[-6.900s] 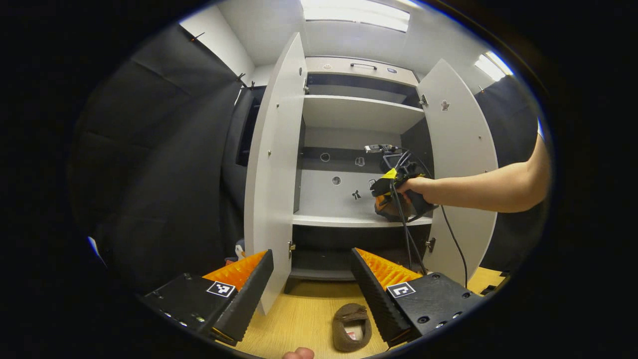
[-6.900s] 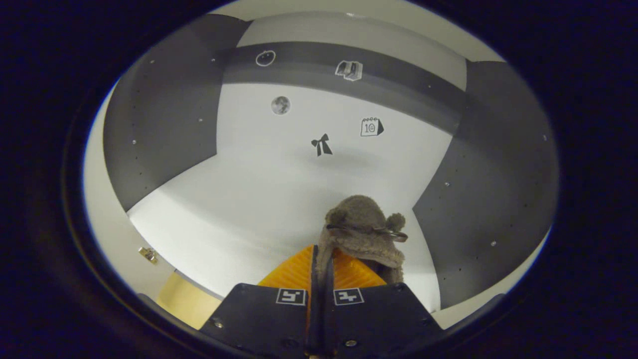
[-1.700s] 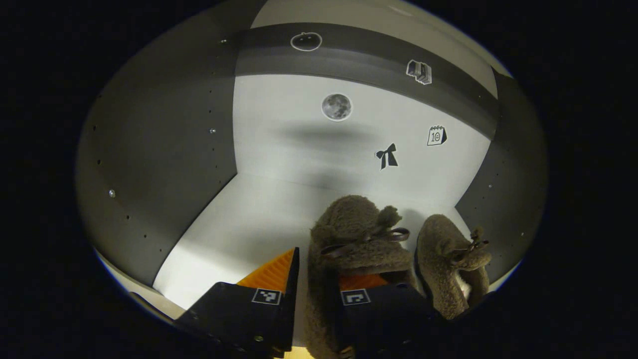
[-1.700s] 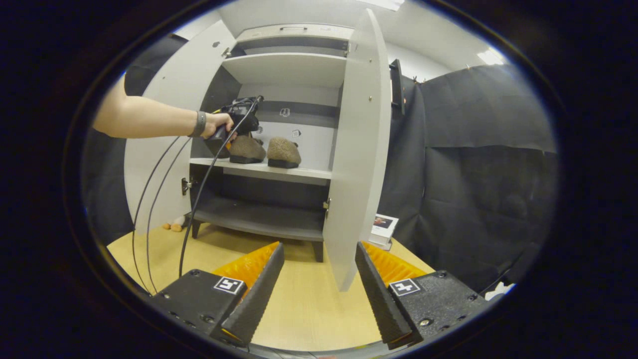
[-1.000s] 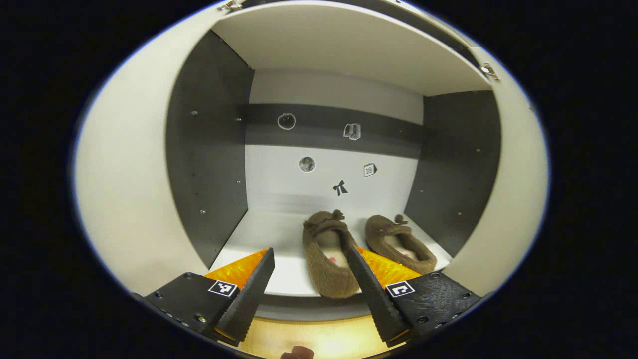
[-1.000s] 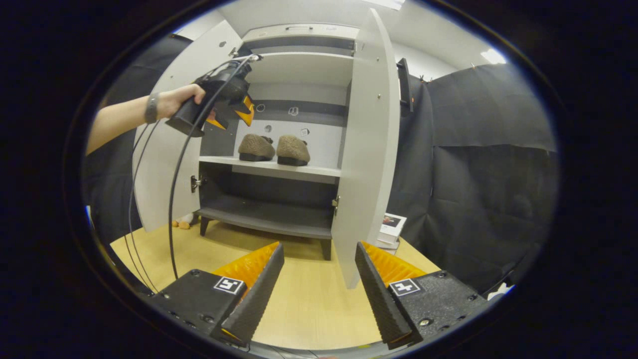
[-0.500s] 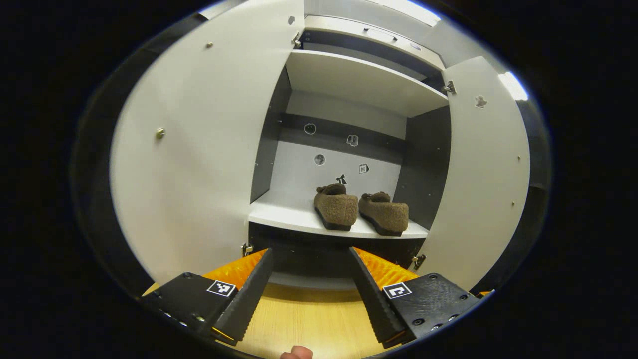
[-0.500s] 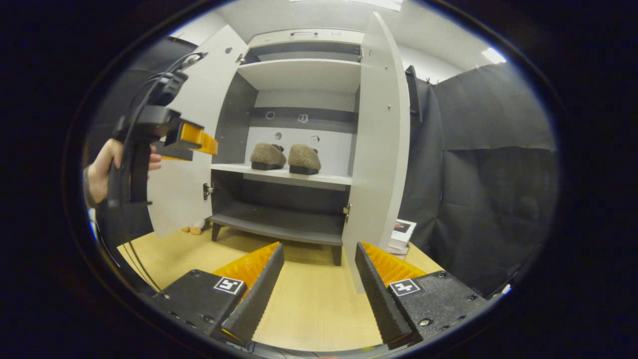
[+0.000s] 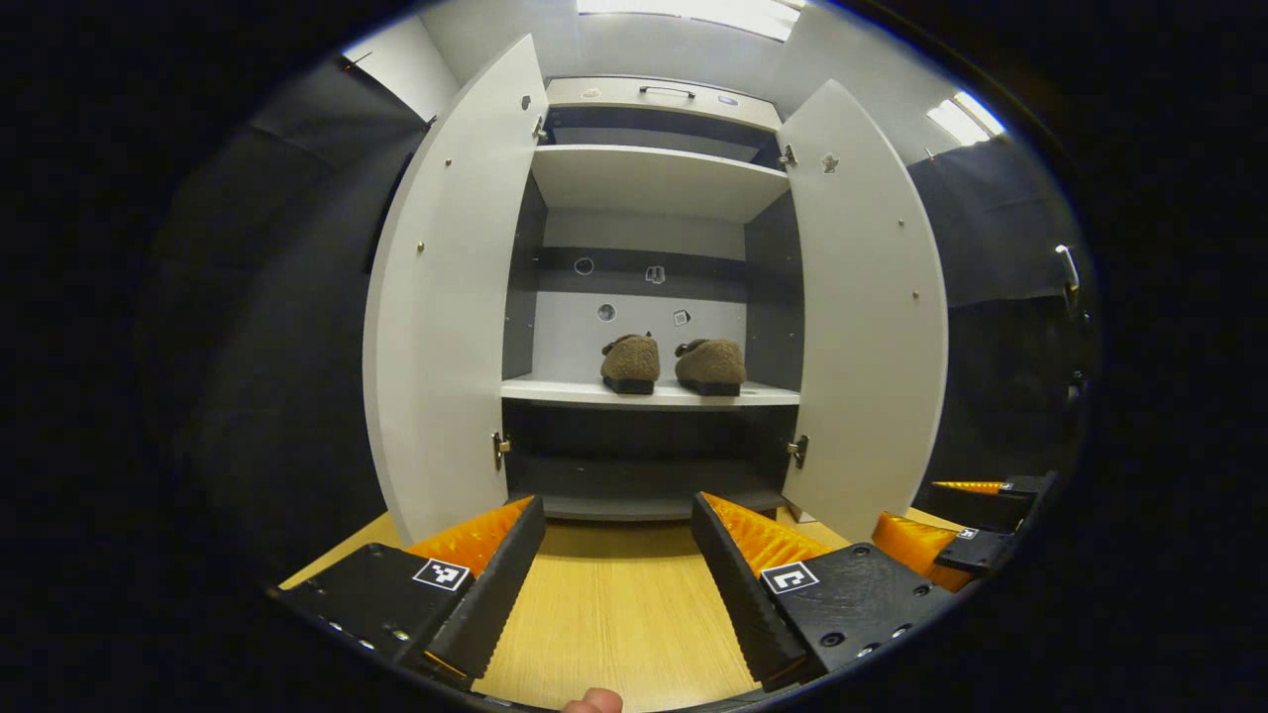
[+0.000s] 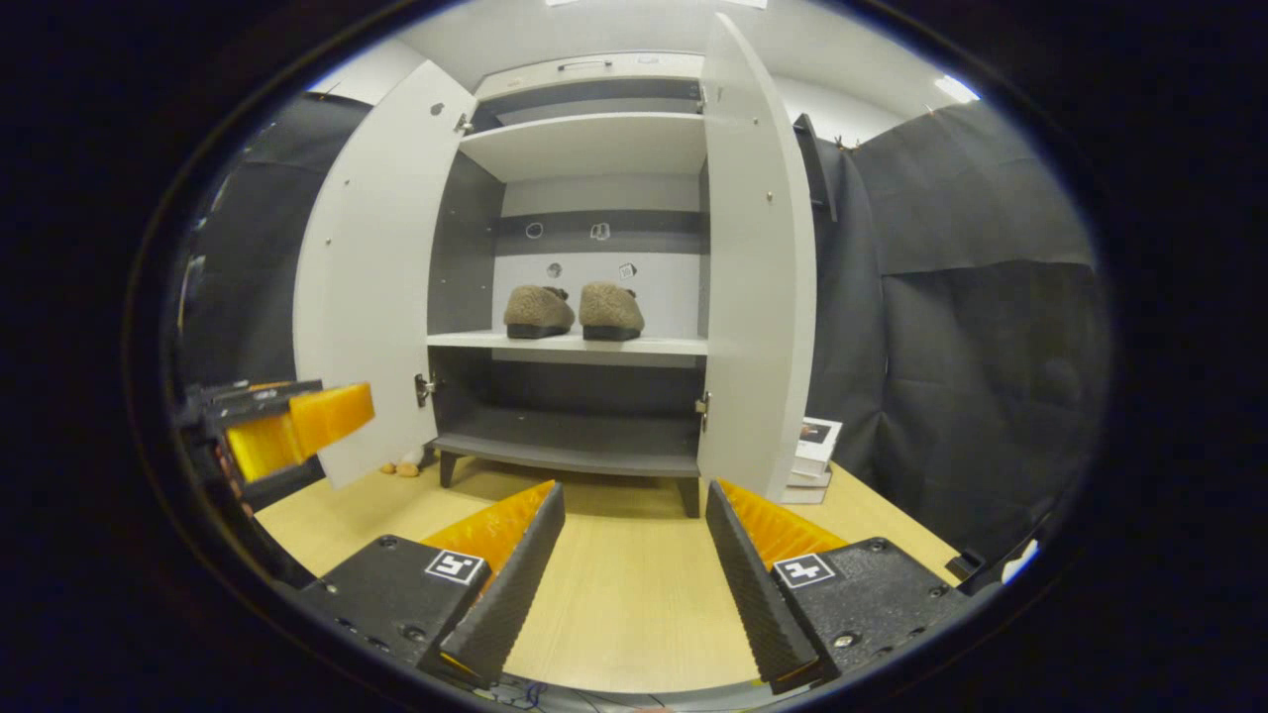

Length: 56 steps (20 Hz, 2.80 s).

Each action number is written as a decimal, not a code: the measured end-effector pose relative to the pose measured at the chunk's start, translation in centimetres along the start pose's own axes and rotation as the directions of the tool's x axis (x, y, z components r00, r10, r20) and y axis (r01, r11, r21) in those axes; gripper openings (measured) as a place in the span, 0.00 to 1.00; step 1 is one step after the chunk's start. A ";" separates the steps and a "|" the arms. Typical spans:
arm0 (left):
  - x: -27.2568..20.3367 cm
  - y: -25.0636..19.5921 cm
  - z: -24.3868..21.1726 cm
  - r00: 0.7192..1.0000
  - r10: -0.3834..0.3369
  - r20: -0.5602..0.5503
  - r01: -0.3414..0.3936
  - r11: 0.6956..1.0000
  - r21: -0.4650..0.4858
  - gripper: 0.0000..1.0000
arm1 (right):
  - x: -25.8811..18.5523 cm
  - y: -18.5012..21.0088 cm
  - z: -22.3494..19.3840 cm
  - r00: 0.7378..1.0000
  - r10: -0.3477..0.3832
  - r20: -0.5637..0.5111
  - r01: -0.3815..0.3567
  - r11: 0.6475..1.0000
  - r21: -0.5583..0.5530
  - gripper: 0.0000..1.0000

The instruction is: Grab one shoe with the right hand and put it into the shoe cabinet, grab the other shoe with the left hand and put it into the shoe cabinet; then close the right door with the right hand and the left door with the left hand.

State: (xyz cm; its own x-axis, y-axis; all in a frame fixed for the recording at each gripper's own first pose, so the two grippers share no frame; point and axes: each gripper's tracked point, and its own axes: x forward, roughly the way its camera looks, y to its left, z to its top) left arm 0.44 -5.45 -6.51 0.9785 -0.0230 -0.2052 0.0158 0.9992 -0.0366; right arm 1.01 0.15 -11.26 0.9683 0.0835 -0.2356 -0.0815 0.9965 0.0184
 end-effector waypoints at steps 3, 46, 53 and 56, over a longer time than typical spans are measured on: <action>-0.5 -0.9 0.0 0.999 -0.034 0.012 0.034 0.999 0.020 0.91 | -0.6 -0.6 1.2 1.000 -0.007 0.023 0.006 0.999 0.042 0.92; -0.8 3.4 1.6 0.997 0.070 0.042 -0.074 0.992 0.100 0.91 | 6.4 -8.4 28.1 0.963 0.071 0.258 -0.067 0.997 -0.026 0.95; -1.4 5.1 1.4 0.992 0.117 0.041 -0.120 0.988 0.093 0.91 | 12.4 -0.6 28.4 0.950 0.132 0.283 -0.143 0.990 0.018 0.96; -1.7 5.7 1.5 0.991 0.131 0.039 -0.134 0.988 0.083 0.91 | 13.4 0.3 28.8 0.949 0.123 0.290 -0.130 0.992 0.004 0.91</action>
State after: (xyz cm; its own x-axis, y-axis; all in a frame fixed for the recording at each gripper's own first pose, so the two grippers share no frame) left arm -0.84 0.34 -4.87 0.9793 0.1096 -0.1701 -0.0985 0.9925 0.0722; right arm 20.75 1.64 13.54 0.9774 0.2024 0.0609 -0.2056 0.9772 0.0529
